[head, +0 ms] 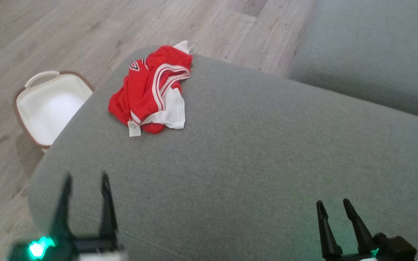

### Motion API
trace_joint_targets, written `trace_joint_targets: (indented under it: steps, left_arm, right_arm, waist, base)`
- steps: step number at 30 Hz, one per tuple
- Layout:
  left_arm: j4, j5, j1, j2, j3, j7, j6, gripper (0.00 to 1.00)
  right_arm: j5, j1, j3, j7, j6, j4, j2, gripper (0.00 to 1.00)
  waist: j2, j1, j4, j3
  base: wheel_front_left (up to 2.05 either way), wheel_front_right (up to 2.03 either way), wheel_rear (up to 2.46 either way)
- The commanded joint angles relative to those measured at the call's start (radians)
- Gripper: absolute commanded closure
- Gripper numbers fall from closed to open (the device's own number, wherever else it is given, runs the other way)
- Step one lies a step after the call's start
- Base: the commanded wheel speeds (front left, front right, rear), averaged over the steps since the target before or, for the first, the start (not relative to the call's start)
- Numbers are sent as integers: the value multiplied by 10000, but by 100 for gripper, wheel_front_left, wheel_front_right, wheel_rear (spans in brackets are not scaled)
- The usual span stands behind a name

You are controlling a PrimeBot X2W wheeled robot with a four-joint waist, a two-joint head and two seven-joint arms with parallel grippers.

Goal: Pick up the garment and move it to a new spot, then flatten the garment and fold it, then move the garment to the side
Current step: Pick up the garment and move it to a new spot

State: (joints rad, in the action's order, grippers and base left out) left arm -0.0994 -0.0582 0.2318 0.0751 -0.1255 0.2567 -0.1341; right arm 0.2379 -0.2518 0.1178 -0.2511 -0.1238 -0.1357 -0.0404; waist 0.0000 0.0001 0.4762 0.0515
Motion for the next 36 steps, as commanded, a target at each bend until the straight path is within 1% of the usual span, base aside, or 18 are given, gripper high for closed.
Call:
trace_joint_targets:
  steps: [1,4,6,10,11,13,17,21,24,28,32,33,34,36]
  left_arm:
    - [-700,73,-1431,263,594,51,182,0]
    - [-716,10,-2867,738,909,51,566,0]
    - [-47,-192,-3948,1110,1049,-43,953,0]
    - [1609,-568,-6539,1624,917,-1200,1759,0]
    - [1609,-568,-6539,1624,917,-1200,1759,0]
    - [2567,-848,-7885,1653,783,-1690,2056,0]
    - [5061,-1555,-10204,1392,521,-2635,2391,0]
    - [7575,-2129,-11998,1169,548,-3400,2484,0]
    - [9344,-2255,-12816,1149,577,-4085,2384,0]
    - [11173,-2417,-13298,1222,672,-4844,2169,0]
    - [12343,-2596,-13382,1329,832,-4970,1950,0]
    - [12517,-2549,-13380,1378,792,-4866,1898,96]
    - [12639,-2434,-13385,1485,710,-4688,1796,100]
    - [12678,-1953,-13468,1836,352,-4056,1506,100]
  right_arm:
    - [-257,339,147,-107,-69,470,-147,0]
    - [-452,504,121,-107,-69,740,-555,0]
    - [-510,667,65,-107,-69,949,-895,0]
    - [-572,1054,-25,-107,-69,1521,-1664,0]
    - [-572,1054,-25,-107,-69,1521,-1664,0]
    - [-643,1254,12,-107,-69,1888,-2118,0]
    - [-628,1512,29,-105,-69,2585,-2759,0]
    - [-649,1669,-168,148,-69,3574,-3097,0]
    - [-661,1703,-252,431,-69,4366,-3205,0]
    - [-652,1665,-372,713,-69,5135,-3253,0]
    - [-671,1701,-510,819,-69,5495,-3243,0]
    - [-678,1719,-550,811,-69,5517,-3231,0]
    - [-680,1739,-568,796,-69,5515,-3214,0]
    - [-663,1805,-573,733,-69,5470,-3143,0]
  waist:
    - [0,-1,33,-533]
    - [0,-1,-126,-1288]
    - [0,-1,-237,-1824]
    - [0,-1,-443,-3008]
    - [0,-1,-443,-3008]
    - [0,-1,-516,-3669]
    - [0,-1,-684,-4637]
    - [0,-1,-822,-5505]
    - [0,-1,-940,-5997]
    - [0,-1,-1091,-6430]
    - [0,-1,-1242,-6704]
    - [0,-1,-1267,-6733]
    - [0,-1,-1296,-6743]
    - [0,-1,-1372,-6724]
  base:
    - [0,0,0]
    - [0,0,0]
    - [0,0,0]
    - [0,0,0]
    - [0,0,0]
    - [0,0,0]
    - [0,0,0]
    - [0,0,0]
    - [0,0,0]
    - [0,0,0]
    - [0,0,0]
    - [0,0,0]
    - [0,0,0]
    - [0,0,0]
